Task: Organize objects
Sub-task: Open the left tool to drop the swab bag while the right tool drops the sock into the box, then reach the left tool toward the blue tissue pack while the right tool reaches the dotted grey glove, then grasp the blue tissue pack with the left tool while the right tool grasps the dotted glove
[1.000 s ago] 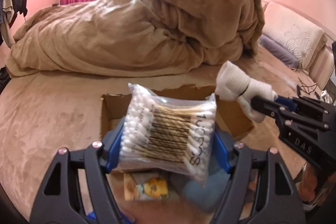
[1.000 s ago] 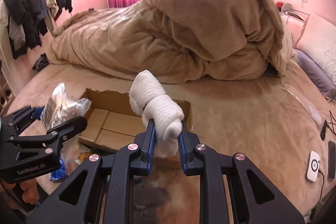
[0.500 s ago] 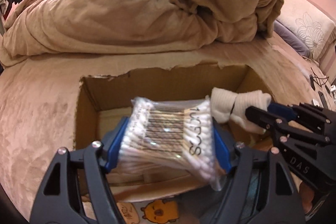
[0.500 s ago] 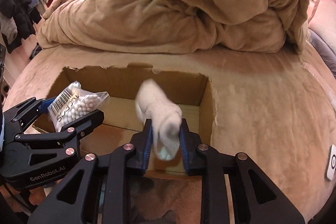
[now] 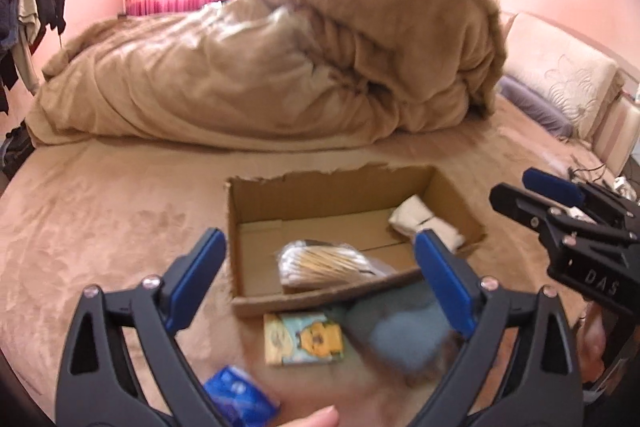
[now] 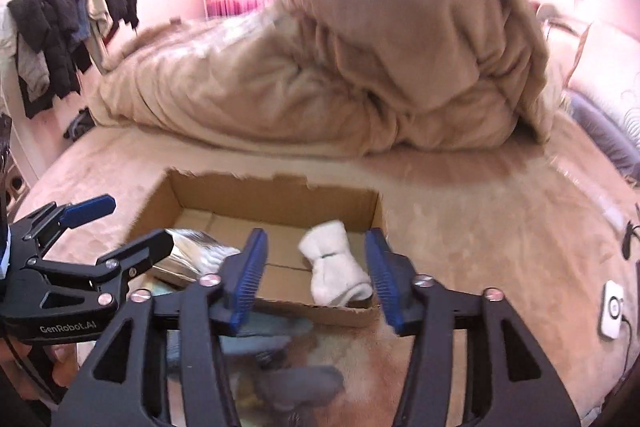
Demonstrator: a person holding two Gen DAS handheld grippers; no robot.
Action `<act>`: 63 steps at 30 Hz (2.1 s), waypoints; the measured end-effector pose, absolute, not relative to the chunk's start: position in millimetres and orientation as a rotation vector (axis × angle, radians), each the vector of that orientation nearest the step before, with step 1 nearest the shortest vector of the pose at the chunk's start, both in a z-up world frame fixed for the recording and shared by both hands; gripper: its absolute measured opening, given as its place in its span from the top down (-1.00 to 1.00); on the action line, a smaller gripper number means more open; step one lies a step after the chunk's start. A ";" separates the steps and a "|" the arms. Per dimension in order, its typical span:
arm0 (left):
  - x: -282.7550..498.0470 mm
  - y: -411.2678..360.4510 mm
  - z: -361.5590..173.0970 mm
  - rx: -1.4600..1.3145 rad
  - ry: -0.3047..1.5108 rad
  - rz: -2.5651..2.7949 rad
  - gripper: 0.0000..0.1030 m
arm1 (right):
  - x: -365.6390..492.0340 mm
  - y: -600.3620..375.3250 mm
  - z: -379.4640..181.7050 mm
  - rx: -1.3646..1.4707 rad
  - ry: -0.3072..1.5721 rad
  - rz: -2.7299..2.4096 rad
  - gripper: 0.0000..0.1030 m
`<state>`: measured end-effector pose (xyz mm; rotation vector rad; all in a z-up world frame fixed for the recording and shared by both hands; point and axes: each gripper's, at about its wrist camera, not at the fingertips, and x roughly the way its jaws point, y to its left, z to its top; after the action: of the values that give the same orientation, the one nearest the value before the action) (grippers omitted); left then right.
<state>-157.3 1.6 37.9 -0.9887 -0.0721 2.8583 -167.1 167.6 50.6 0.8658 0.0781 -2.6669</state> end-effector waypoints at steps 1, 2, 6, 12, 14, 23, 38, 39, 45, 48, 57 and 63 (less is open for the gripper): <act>-148.4 0.9 44.8 -0.967 -0.078 2.858 -0.89 | -160.4 169.3 56.8 0.847 0.066 -2.672 -0.22; -135.8 0.0 53.2 -0.942 -0.087 2.859 -0.90 | -151.8 171.6 63.3 0.828 0.050 -2.679 -0.28; -92.5 -4.9 76.6 -0.881 -0.126 2.857 -0.92 | -117.0 180.5 85.0 0.789 0.017 -2.686 -0.31; -39.8 -17.5 96.6 -0.827 -0.171 2.887 -0.93 | -68.5 191.6 97.3 0.789 0.013 -2.701 -0.32; -23.9 -20.9 96.4 -0.813 -0.158 2.907 -0.93 | -54.7 194.0 99.8 0.783 0.019 -2.701 -0.32; 16.2 -29.1 56.8 -0.950 -0.125 2.900 -0.93 | -7.4 200.1 88.6 0.782 0.100 -2.710 -0.33; -17.7 -38.0 -32.1 -1.154 -0.115 2.869 -0.93 | -38.7 187.8 11.2 0.944 0.111 -2.589 -0.33; -22.4 -38.1 -35.7 -1.163 -0.100 2.867 -0.93 | -44.8 188.0 4.9 0.963 0.100 -2.580 -0.33; -46.0 -44.7 -47.2 -1.180 -0.039 2.877 -0.93 | -69.3 189.7 -21.8 1.054 0.061 -2.567 -0.33; -56.5 -51.7 -55.3 -1.204 -0.049 2.878 -0.93 | -77.0 187.9 -28.4 1.069 0.067 -2.570 -0.33; -84.5 -53.9 -82.7 -1.322 -0.047 2.825 -0.91 | -104.8 172.7 -48.5 1.116 0.106 -2.577 -0.33; -93.4 -50.0 -99.4 -1.391 0.012 2.800 -0.70 | -114.9 179.8 -57.9 1.187 0.023 -2.539 -0.10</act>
<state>-93.4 -50.0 -99.4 -1.3911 0.0117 2.8001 -114.9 179.8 -57.9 1.1867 0.0234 -2.5391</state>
